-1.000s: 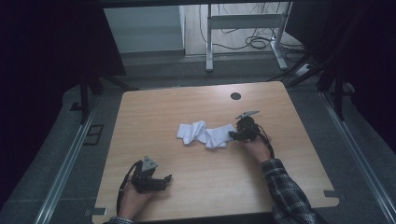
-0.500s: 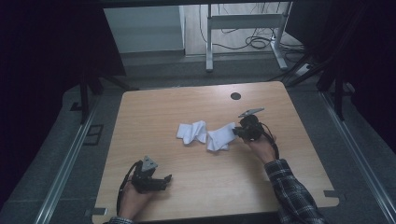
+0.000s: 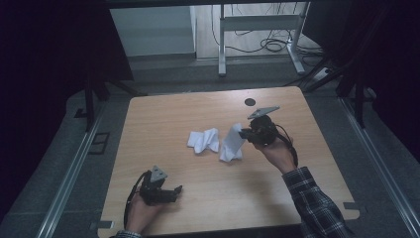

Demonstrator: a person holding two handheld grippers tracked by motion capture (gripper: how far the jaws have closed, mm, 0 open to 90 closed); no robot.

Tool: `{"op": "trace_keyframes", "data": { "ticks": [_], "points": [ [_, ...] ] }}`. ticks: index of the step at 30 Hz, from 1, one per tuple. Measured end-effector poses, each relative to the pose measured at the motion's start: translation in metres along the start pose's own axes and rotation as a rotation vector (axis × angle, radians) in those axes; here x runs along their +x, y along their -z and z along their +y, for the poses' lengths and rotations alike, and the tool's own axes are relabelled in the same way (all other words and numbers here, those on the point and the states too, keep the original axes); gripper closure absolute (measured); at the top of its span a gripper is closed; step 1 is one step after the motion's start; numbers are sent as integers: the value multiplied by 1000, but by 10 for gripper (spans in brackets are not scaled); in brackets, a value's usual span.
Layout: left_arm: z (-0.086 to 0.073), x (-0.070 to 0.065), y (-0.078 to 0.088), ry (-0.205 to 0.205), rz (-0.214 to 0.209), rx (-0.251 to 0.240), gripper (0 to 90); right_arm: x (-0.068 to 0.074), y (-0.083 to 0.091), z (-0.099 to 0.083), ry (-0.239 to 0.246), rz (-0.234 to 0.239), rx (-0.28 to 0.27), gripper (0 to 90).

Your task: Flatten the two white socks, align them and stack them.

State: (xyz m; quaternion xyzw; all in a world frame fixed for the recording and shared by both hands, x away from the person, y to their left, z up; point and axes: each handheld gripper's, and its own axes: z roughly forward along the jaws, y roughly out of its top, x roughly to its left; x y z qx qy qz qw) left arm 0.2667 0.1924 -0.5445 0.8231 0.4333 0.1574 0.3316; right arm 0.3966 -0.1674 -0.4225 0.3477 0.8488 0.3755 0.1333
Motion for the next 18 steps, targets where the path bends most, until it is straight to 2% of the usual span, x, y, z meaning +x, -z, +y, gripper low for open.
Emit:
{"op": "trace_keyframes", "data": {
  "ticks": [4,5,7,8,11,12,13,18],
  "points": [
    [0,0,0,0,0,0,127,12,7,11,25,24,-16,814],
    [0,0,0,-4,0,0,127,23,12,19,52,40,-30,815],
    [0,0,0,-1,0,-2,127,26,14,22,61,47,-35,815],
    [0,0,0,-1,1,-3,127,37,20,31,89,65,-53,815],
    [0,0,0,-1,1,-1,127,49,30,41,116,84,-81,815],
    [0,0,0,-1,1,-1,127,49,30,41,116,84,-81,815],
    [0,0,0,-2,1,-1,127,57,41,49,135,91,-103,815],
    [0,0,0,-2,-1,0,127,60,69,60,145,98,-156,815]
  ]
}}
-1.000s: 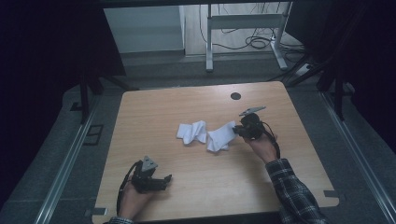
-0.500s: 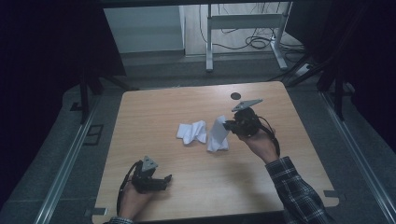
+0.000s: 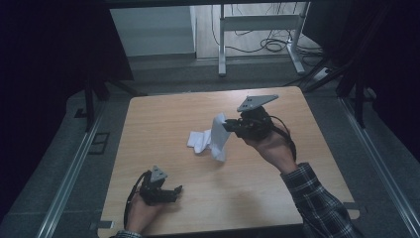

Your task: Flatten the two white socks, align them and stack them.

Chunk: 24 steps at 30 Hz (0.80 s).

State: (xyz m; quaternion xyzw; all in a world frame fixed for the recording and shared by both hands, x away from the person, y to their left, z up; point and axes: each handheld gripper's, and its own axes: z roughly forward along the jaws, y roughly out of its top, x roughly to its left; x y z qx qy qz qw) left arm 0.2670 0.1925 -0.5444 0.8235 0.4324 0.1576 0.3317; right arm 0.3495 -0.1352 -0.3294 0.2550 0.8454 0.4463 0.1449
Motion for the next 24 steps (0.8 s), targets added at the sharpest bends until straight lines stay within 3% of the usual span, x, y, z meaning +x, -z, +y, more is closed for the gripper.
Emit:
{"op": "trace_keyframes", "data": {
  "ticks": [5,9,10,11,13,14,15,24],
  "points": [
    [0,-1,0,4,2,0,125,-16,18,-12,-37,-33,11,814],
    [0,-1,0,4,3,-2,125,-35,16,-45,-102,-49,58,812],
    [0,-1,0,4,3,-2,125,-35,16,-45,-102,-49,58,812],
    [0,-1,0,5,3,-3,125,-46,12,-66,-141,-58,86,811],
    [0,0,0,2,2,0,125,-55,10,-83,-170,-68,108,810],
    [0,0,0,2,2,0,125,-55,10,-83,-170,-68,108,810],
    [0,0,0,1,2,0,125,-62,8,-98,-193,-84,128,809],
    [0,-1,0,12,3,0,124,-83,7,-145,-258,-145,182,802]
  ]
}}
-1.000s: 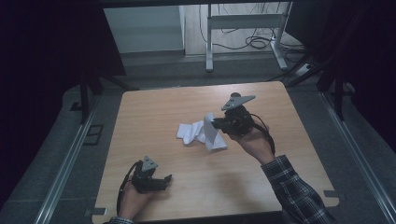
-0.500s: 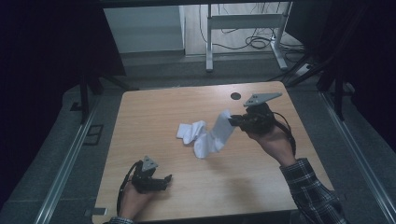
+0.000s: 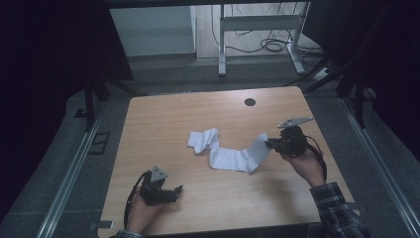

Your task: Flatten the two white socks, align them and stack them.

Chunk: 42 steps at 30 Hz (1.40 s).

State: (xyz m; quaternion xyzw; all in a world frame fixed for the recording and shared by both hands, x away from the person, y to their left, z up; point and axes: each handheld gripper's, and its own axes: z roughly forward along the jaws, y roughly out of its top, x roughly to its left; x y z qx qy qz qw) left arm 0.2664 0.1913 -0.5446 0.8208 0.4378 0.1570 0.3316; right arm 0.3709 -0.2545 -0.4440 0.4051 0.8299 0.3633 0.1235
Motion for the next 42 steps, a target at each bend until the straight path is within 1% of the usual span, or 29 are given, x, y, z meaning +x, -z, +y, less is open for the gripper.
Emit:
{"op": "trace_keyframes", "data": {
  "ticks": [1,3,4,5,7,8,9,10,11,12,15,18,20,21,22,23,25,27,29,32,34,35,37,38,39,40,42],
  "points": [
    [0,0,0,0,0,0,123,-6,-3,-9,-14,-10,13,800],
    [0,0,0,0,0,0,123,-11,-5,-17,-24,-23,24,795],
    [0,0,0,0,0,0,123,-11,-5,-17,-24,-23,24,795],
    [0,0,0,0,0,-1,124,-17,-9,-28,-45,-35,41,791],
    [0,0,0,0,0,-1,123,-19,-10,-32,-50,-35,47,787],
    [0,0,0,-3,0,-1,123,-25,-15,-42,-57,-50,64,765],
    [0,0,0,-3,0,-1,123,-25,-15,-42,-57,-50,64,765],
    [0,0,0,-1,0,0,123,-27,-16,-45,-60,-54,72,746],
    [0,0,0,-1,0,-1,123,-32,-21,-55,-64,-69,99,703],
    [0,0,0,-1,0,-1,124,-33,-22,-58,-67,-76,102,688],
    [0,0,0,4,3,0,124,-39,-21,-66,-87,-81,87,643],
    [1,-1,-1,5,5,0,124,-40,-19,-67,-93,-83,69,611],
    [1,-1,-1,8,8,4,124,-40,-16,-67,-97,-76,40,581],
    [3,-2,-1,15,11,17,124,-40,-16,-67,-97,-75,26,561],
    [3,-2,-1,15,11,17,125,-40,-16,-67,-97,-75,26,561],
    [6,-3,-1,21,7,33,126,-39,-17,-68,-89,-78,31,542],
    [9,-4,-1,18,-7,46,133,-39,-18,-69,-83,-85,35,531],
    [12,-6,-2,16,-9,43,161,-39,-18,-70,-89,-91,29,518],
    [17,-8,-1,8,-9,26,204,-40,-17,-71,-89,-99,26,510],
    [29,-12,2,0,-14,-25,258,-42,-15,-72,-101,-108,16,494],
    [38,-16,2,3,-22,-64,310,-43,-15,-73,-106,-109,10,494],
    [42,-17,2,4,-28,-72,345,-43,-15,-73,-106,-110,7,503],
    [51,-19,-1,7,-40,-98,384,-42,-14,-73,-105,-115,1,534],
    [51,-19,-1,7,-40,-98,413,-42,-14,-73,-105,-115,1,534],
    [62,-23,-7,2,-54,-114,448,-42,-11,-72,-99,-113,-11,597],
    [67,-24,-11,-3,-57,-117,454,-41,-11,-72,-100,-114,-19,616],
    [76,-27,-18,-13,-68,-123,525,-40,-10,-71,-92,-121,-24,660]
  ]
}}
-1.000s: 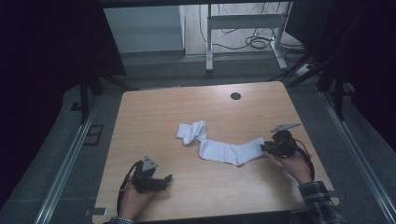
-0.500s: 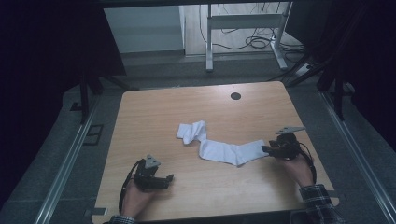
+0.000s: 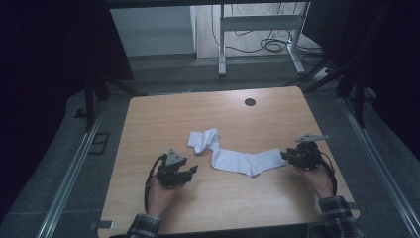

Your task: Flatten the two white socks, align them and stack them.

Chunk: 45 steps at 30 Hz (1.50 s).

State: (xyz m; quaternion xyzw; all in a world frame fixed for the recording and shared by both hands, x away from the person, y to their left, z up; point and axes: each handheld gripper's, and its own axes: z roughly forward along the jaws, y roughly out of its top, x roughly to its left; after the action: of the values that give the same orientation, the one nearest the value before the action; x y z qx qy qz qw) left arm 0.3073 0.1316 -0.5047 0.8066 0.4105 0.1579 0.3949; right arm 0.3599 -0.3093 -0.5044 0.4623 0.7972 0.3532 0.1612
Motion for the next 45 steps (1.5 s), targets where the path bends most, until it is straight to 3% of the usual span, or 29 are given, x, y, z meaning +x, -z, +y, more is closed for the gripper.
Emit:
{"op": "trace_keyframes", "data": {
  "ticks": [6,10,19,24,26,29,30,32,40,45],
  "points": [
    [20,-8,-28,-25,-6,14,577,1,1,1,7,-3,-14,726],
    [30,-12,-50,-17,-7,30,526,2,-1,0,14,-1,-7,726],
    [33,-9,-74,35,3,55,594,2,-9,0,27,-18,2,665],
    [29,-8,-82,58,-4,75,626,2,-21,-2,28,-23,39,632],
    [28,-8,-83,58,-7,80,668,2,-23,-3,31,-19,55,632],
    [26,-7,-85,63,-29,94,723,4,-28,-3,32,-3,74,699],
    [26,-8,-85,66,-42,93,790,5,-28,-3,17,13,78,769],
    [26,-8,-84,61,-44,91,842,6,-29,-3,11,25,81,805],
    [28,-11,-71,42,-42,72,859,9,-23,-1,24,31,75,828],
    [27,-14,-49,21,-51,64,858,16,-8,2,22,73,32,829]
  ]
}}
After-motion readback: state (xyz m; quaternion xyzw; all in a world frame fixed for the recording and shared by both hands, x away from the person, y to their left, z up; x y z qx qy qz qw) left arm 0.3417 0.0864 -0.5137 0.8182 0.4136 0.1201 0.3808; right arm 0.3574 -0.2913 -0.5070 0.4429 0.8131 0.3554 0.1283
